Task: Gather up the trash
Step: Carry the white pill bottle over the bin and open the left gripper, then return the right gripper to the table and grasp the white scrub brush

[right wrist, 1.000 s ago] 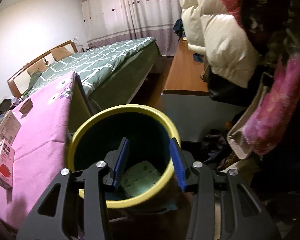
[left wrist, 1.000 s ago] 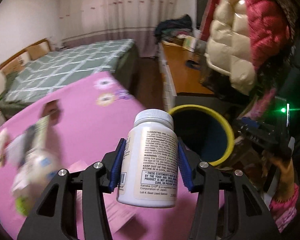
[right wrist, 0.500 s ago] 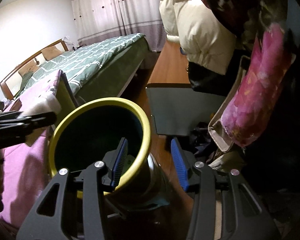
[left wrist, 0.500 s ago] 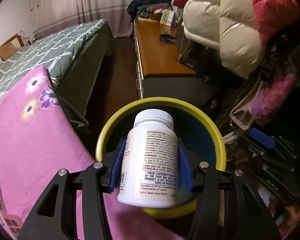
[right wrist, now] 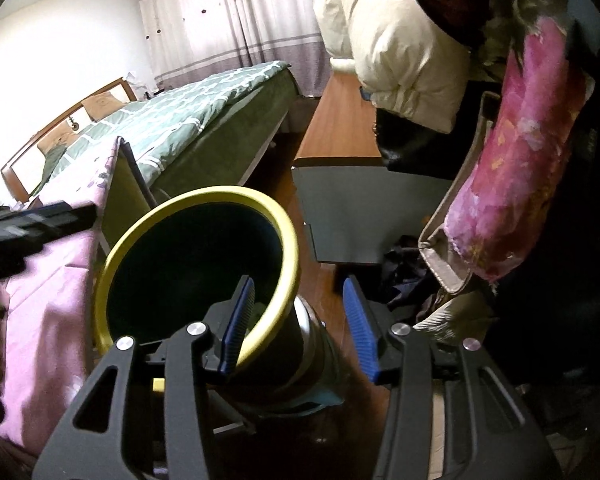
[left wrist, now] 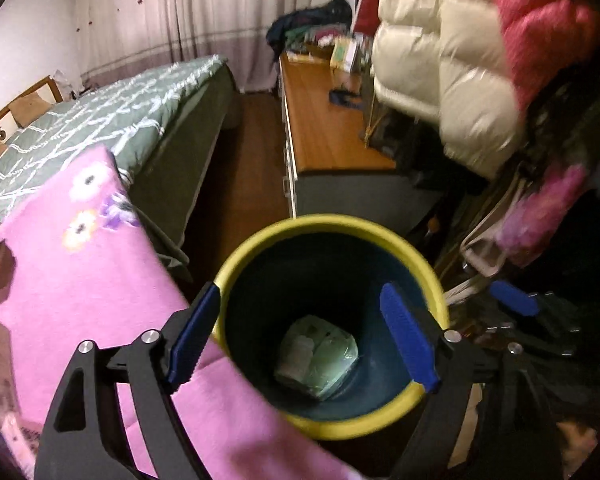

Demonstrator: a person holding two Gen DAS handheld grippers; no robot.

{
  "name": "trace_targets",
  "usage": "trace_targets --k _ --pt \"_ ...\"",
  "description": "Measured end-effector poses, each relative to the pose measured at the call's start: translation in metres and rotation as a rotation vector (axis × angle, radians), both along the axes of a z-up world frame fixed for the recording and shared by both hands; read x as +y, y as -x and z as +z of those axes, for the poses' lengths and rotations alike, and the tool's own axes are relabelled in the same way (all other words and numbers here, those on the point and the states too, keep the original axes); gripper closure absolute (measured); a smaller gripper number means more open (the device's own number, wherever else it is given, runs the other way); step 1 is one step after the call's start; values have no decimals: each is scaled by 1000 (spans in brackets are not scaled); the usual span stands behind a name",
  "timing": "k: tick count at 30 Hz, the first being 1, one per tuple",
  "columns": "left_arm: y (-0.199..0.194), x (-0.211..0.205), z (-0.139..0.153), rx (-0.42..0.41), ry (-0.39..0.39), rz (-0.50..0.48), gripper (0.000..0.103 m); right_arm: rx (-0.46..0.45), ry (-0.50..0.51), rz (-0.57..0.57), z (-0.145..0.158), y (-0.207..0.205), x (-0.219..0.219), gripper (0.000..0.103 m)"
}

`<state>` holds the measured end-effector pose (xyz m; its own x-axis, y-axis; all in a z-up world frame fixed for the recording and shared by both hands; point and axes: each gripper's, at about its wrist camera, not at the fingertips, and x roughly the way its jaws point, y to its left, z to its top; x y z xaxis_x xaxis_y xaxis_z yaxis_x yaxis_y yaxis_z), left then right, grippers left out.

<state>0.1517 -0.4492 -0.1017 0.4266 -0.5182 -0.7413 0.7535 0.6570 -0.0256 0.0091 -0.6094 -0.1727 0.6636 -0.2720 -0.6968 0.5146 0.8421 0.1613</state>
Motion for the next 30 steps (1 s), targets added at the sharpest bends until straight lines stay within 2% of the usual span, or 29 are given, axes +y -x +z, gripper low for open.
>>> trace_targets --k 6,11,15,23,30 --pt "15 74 49 -88 69 83 10 -2 8 48 6 -9 23 56" --pt "21 156 78 -162 103 234 8 -11 26 112 16 -20 52 55" --pt "26 219 84 -191 108 354 6 -16 43 179 24 -32 82 54" --pt "42 348 69 -189 92 606 6 -31 84 364 43 -60 162 54" --pt "65 437 72 -246 98 782 6 -89 108 558 71 -86 241 54"
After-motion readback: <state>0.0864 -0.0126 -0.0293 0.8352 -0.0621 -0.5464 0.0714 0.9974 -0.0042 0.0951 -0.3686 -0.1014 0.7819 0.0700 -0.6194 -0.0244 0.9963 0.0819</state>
